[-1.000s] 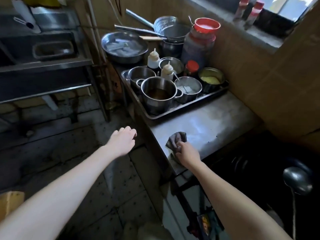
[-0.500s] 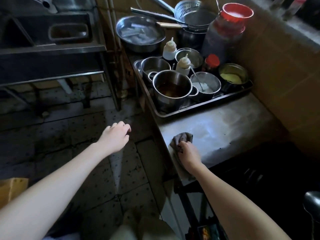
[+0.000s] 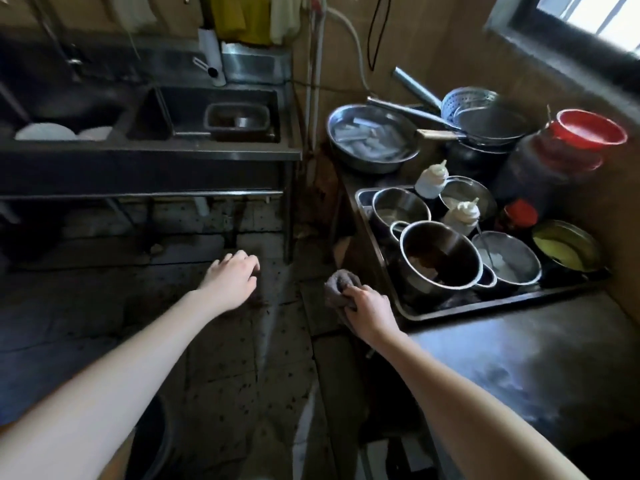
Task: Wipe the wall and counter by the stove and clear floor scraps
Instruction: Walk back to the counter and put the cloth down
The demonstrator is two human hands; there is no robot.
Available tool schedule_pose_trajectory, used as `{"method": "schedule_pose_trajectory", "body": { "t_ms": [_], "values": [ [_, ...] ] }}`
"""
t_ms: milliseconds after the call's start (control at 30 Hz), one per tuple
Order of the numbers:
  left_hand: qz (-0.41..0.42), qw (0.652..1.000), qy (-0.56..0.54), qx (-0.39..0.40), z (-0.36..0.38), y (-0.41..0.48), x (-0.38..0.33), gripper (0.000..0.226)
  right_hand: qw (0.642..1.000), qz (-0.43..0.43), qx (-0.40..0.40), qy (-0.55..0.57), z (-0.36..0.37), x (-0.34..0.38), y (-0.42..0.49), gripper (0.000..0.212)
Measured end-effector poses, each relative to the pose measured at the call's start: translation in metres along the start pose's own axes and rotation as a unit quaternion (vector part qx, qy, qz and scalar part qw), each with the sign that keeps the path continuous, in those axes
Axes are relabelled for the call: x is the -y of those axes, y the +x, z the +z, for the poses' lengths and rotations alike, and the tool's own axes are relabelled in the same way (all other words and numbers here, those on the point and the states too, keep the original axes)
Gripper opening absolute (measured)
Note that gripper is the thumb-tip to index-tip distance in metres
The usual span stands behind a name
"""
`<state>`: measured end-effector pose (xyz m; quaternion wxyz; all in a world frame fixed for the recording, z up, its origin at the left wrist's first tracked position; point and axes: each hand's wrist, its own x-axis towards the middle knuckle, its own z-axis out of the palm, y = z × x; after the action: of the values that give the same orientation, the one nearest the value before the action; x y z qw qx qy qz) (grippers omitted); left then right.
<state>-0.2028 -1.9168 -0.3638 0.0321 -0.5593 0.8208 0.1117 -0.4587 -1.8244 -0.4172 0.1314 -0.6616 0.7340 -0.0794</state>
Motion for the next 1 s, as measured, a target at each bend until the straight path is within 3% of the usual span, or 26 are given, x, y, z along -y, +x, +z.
{"method": "schedule_pose_trajectory", "body": {
  "t_ms": [233, 1000],
  "values": [
    [-0.035, 0.998, 0.006, -0.052, -0.050, 0.059, 0.078, 0.024, 0.997, -0.056, -0.015, -0.056, -0.019, 0.055, 0.124, 0.042],
    [-0.142, 0.989, -0.021, -0.046, -0.112, 0.336, 0.221, 0.025, 0.996, -0.093, 0.014, 0.003, -0.030, 0.156, 0.496, 0.033]
  ]
}}
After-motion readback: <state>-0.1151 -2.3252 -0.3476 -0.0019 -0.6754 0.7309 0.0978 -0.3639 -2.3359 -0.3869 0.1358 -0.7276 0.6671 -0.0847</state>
